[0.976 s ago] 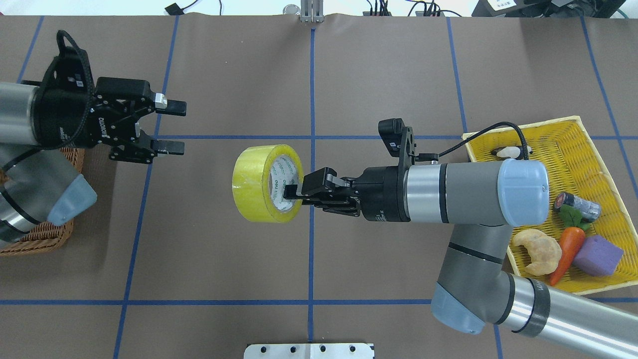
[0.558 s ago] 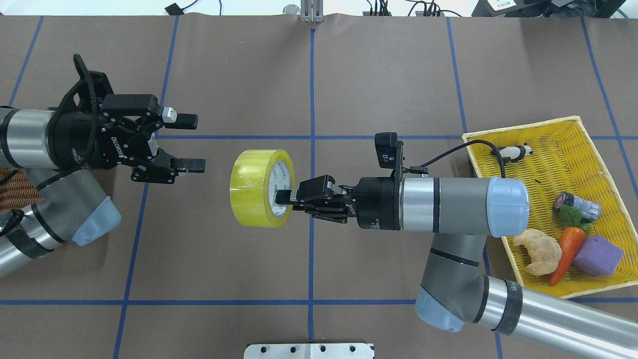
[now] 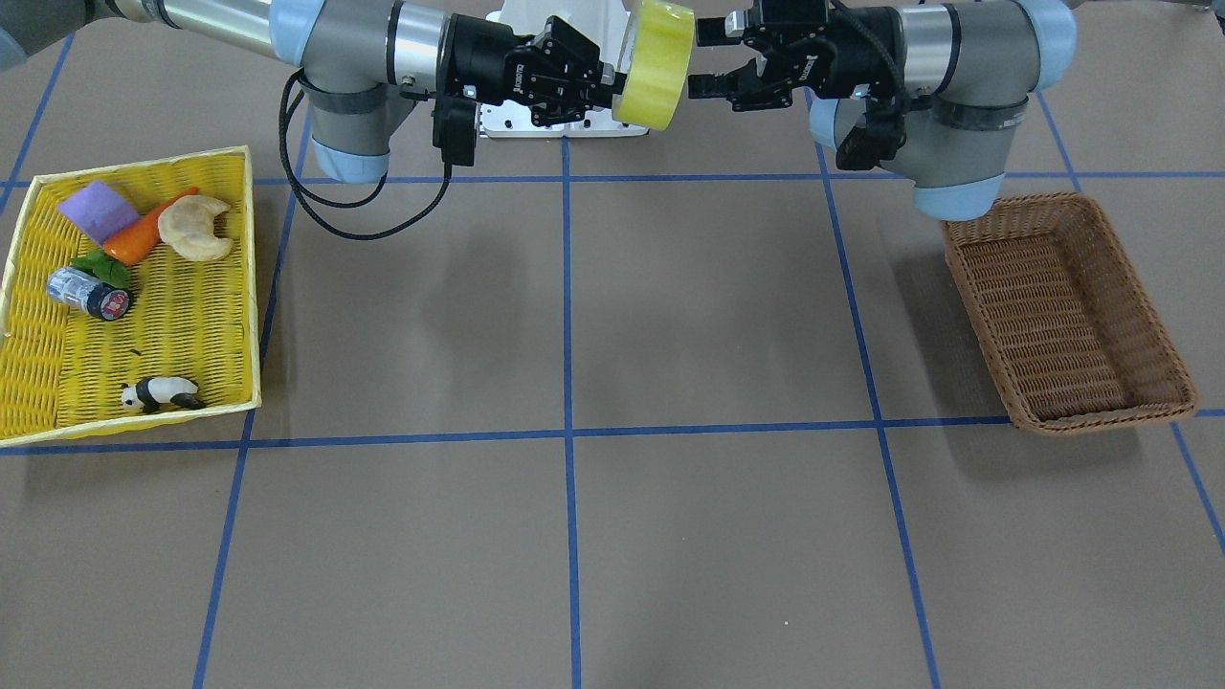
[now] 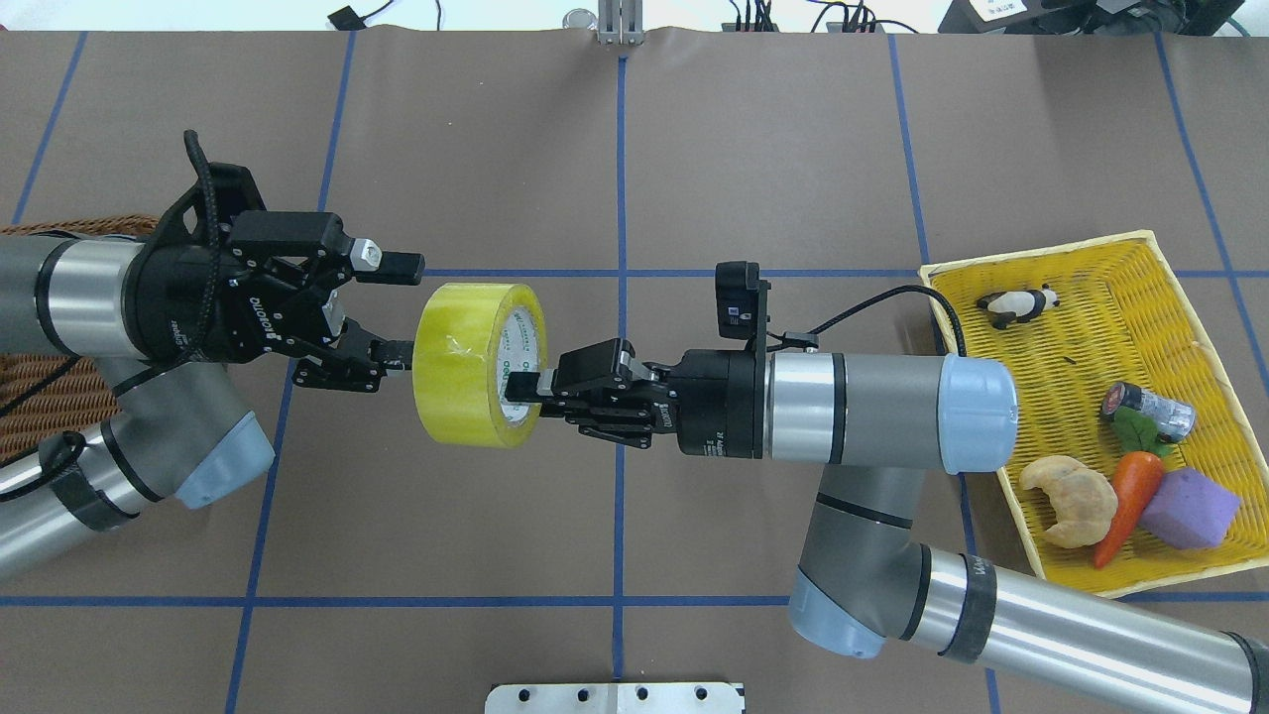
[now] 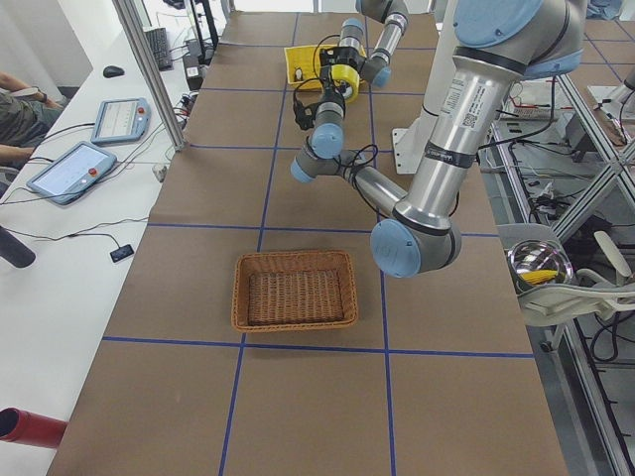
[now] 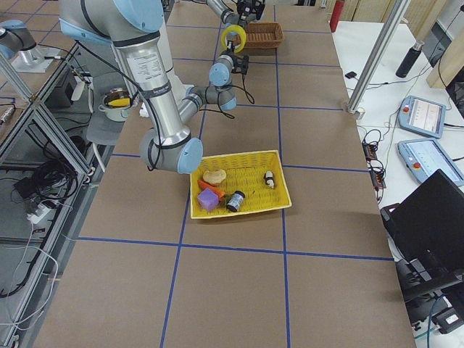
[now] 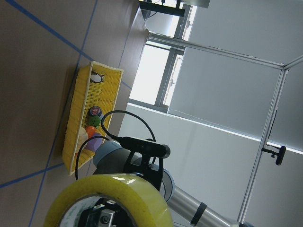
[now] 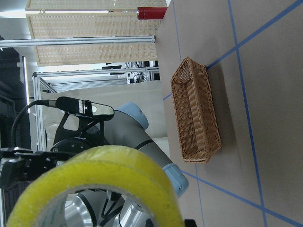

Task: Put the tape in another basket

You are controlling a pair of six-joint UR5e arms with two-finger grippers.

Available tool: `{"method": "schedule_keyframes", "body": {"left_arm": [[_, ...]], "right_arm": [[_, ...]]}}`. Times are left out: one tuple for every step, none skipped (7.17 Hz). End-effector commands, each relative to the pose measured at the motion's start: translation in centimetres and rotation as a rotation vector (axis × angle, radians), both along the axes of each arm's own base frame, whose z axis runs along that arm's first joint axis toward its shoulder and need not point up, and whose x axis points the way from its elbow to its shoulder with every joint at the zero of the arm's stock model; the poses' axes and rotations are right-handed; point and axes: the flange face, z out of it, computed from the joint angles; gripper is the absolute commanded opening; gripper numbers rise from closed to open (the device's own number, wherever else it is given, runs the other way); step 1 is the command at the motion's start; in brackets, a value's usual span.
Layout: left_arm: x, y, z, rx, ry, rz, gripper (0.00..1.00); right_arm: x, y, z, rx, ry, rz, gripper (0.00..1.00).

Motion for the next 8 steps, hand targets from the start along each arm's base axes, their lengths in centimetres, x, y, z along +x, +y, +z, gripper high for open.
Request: {"method": "schedule_keyframes", "body": {"left_arm": [[-0.3, 0.5, -0.1, -0.020, 0.033, 0.048, 0.93], [-0.3, 0.6, -0.2, -0.021, 0.041, 0.047, 0.93], [0.1, 0.4, -0.7, -0.040, 0.071, 0.031, 0.92], [0.4, 0.7, -0.5, -0.034, 0.081, 0.036, 0.92], [0.6, 0.7, -0.4, -0.036, 0.078, 0.037, 0.89], [0.6, 0.7, -0.3, -0.034, 0.081, 0.037, 0.88], [0.6, 0.6, -0.4, -0.033, 0.082, 0.037, 0.85], [0.7, 0.6, -0.4, -0.034, 0.081, 0.037, 0.81]], "right_arm": [[-0.8, -0.4, 2.2, -0.034, -0.072, -0.033, 0.00], [-1.0, -0.5, 2.0, -0.042, -0.075, -0.040, 0.00], [-1.1, -0.4, 1.8, -0.046, -0.083, -0.049, 0.00], [-1.1, -0.4, 1.1, -0.069, -0.098, -0.071, 0.00], [-1.3, -0.2, 0.9, -0.069, -0.101, -0.076, 0.00], [-1.3, -0.1, 0.8, -0.068, -0.102, -0.078, 0.00], [-1.6, -0.1, 1.0, -0.071, -0.099, -0.078, 0.00], [-1.6, -0.2, 0.6, -0.071, -0.103, -0.079, 0.00]]}}
